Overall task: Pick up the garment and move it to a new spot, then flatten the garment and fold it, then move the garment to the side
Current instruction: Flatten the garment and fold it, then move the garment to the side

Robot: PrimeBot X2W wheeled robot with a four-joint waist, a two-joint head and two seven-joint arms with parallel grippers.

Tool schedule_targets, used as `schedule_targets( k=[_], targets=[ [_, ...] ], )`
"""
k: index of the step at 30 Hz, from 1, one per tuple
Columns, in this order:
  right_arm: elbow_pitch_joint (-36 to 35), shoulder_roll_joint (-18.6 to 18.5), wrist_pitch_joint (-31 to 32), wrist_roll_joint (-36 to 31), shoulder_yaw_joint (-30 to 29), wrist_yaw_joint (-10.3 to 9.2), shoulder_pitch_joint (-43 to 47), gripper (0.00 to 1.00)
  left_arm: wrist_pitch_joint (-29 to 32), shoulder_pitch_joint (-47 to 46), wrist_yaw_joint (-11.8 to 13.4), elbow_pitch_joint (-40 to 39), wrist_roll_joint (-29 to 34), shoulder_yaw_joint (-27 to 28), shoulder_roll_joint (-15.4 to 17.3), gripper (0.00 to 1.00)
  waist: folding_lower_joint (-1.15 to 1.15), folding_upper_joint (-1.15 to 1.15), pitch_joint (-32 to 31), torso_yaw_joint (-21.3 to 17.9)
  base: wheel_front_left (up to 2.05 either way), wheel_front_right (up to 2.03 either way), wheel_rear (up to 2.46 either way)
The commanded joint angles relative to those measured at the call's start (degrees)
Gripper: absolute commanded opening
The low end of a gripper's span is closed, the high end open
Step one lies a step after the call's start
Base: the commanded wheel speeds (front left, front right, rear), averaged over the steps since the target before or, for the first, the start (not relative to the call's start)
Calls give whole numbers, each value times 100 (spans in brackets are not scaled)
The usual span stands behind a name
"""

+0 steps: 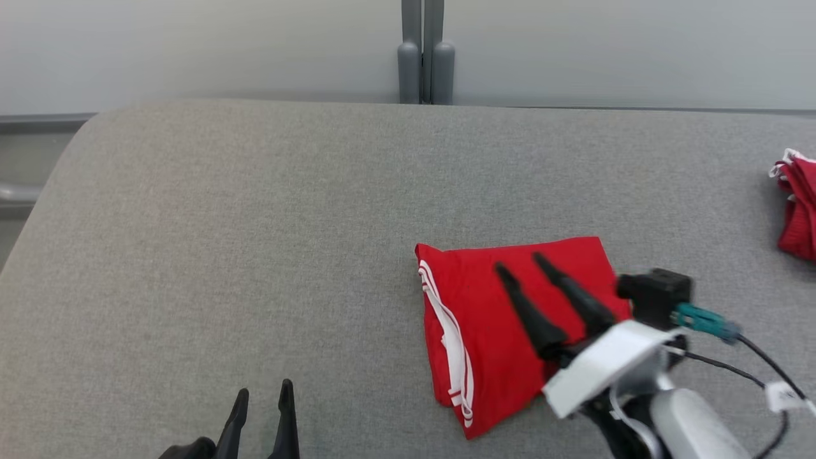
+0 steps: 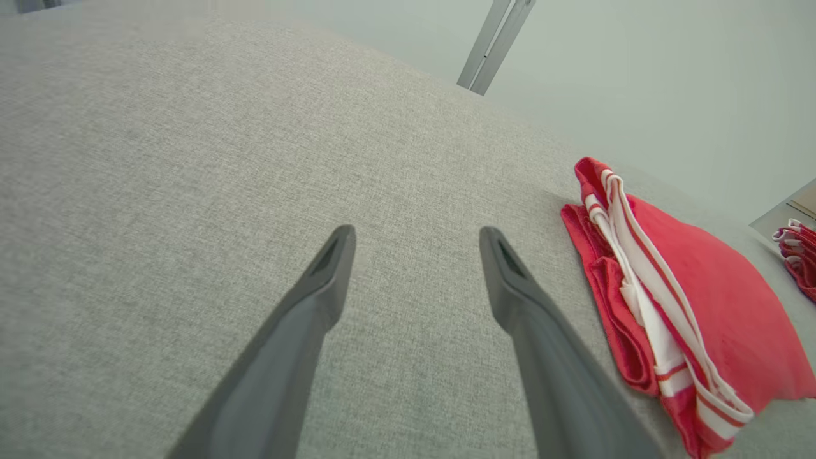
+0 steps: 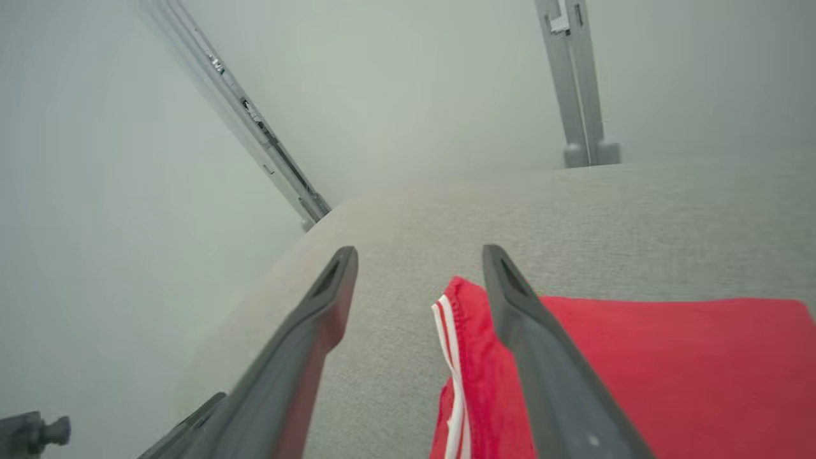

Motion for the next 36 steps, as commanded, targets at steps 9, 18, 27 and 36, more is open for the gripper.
schedule_targets(
  k=[9,18,27,36],
  targets=[
    [680,-812,-1934,-2526,-2004,0,1257,100,-14,343,-270,-247,677,528,10,100,0,0,-635,-354,0,0,0],
    [978,-761,-2126,-2926,-2736,-1,1864,100,-14,372,-495,-228,1282,736,10,100,0,0,-799,-438,0,0,0],
    [1082,-687,-2129,-2834,-2633,-1,1919,100,-14,378,-534,-203,1250,790,10,100,0,0,-830,-548,0,0,0],
    [1029,-716,-2130,-2799,-2576,-2,1870,100,-14,384,-481,-220,1187,821,10,100,0,0,-820,-482,0,0,0]
  ],
)
